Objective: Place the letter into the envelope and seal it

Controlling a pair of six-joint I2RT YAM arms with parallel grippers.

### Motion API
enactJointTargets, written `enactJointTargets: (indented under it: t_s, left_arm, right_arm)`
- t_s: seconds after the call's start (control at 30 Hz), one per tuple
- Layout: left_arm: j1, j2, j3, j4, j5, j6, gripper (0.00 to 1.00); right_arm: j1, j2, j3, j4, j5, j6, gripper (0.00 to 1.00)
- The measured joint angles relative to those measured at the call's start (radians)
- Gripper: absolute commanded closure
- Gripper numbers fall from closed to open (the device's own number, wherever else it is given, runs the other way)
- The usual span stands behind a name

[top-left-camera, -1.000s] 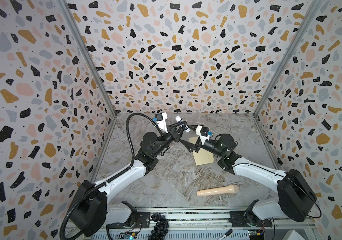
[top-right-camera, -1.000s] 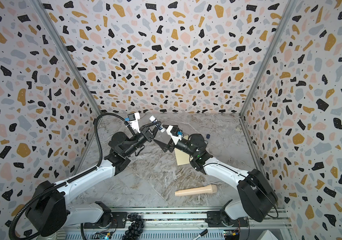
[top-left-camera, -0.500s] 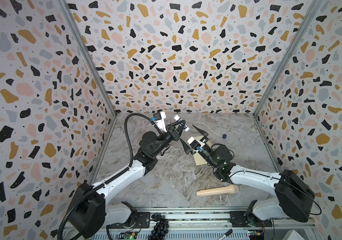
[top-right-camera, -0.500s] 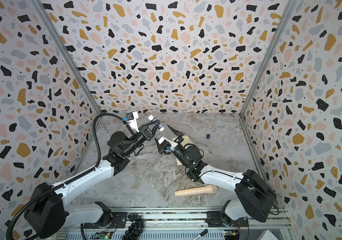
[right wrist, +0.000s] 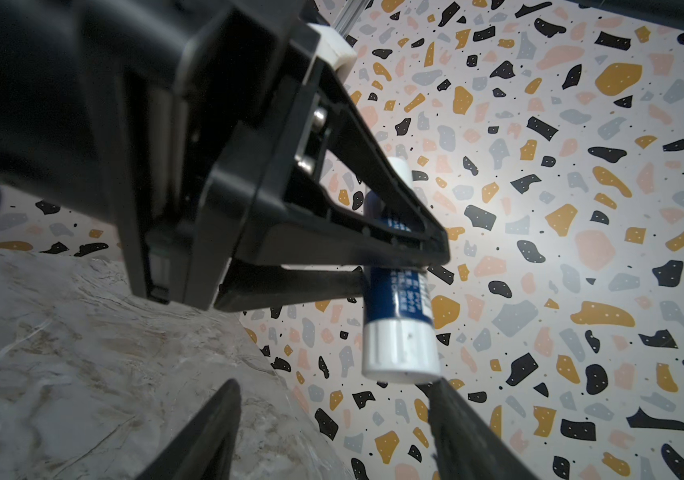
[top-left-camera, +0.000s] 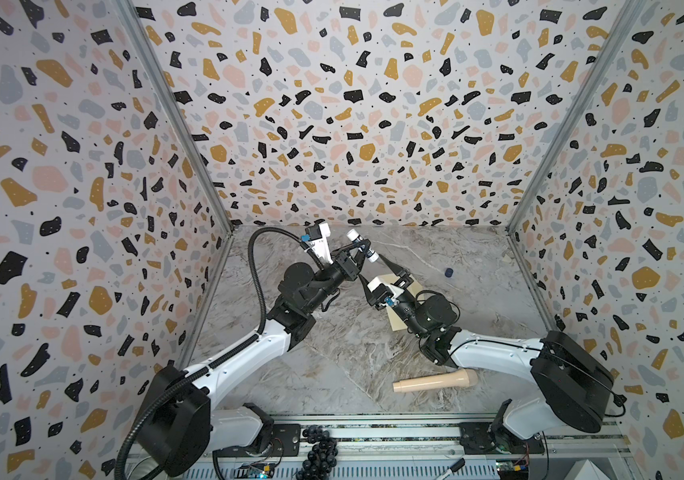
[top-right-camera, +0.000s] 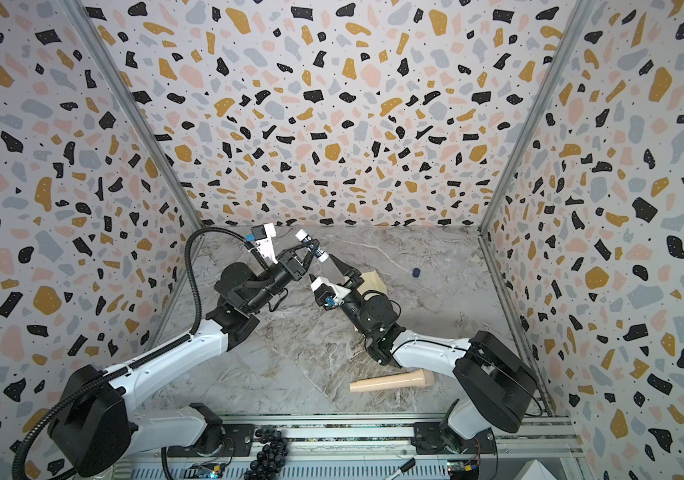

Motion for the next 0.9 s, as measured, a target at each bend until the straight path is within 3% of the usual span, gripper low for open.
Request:
enactJointTargets:
  t_s: [0.13,0.47,0.73,0.9]
  left_arm:
    - [0.0,0.0,0.0,0.0,0.0,-0.01,1.0]
    - [0.0,0.0,0.0,-0.001,0.0,-0.013,1.0]
    - [0.0,0.0,0.0,-0.008,0.0,-0.016,1.0]
    - [0.0,0.0,0.0,-0.014,0.001,-0.017,1.0]
  right_arm:
    - [0.0,0.002,0.0,0.023,0.012,0.014,0.4]
    - [-0.014,0.002,0.002,0.061,0.011,0.114,0.4]
    - [-0.027,0.002,0.012,0.066,-0.007,0.166,0.5]
    - [-0.027,0.002,0.021,0.069,-0.012,0.181,0.5]
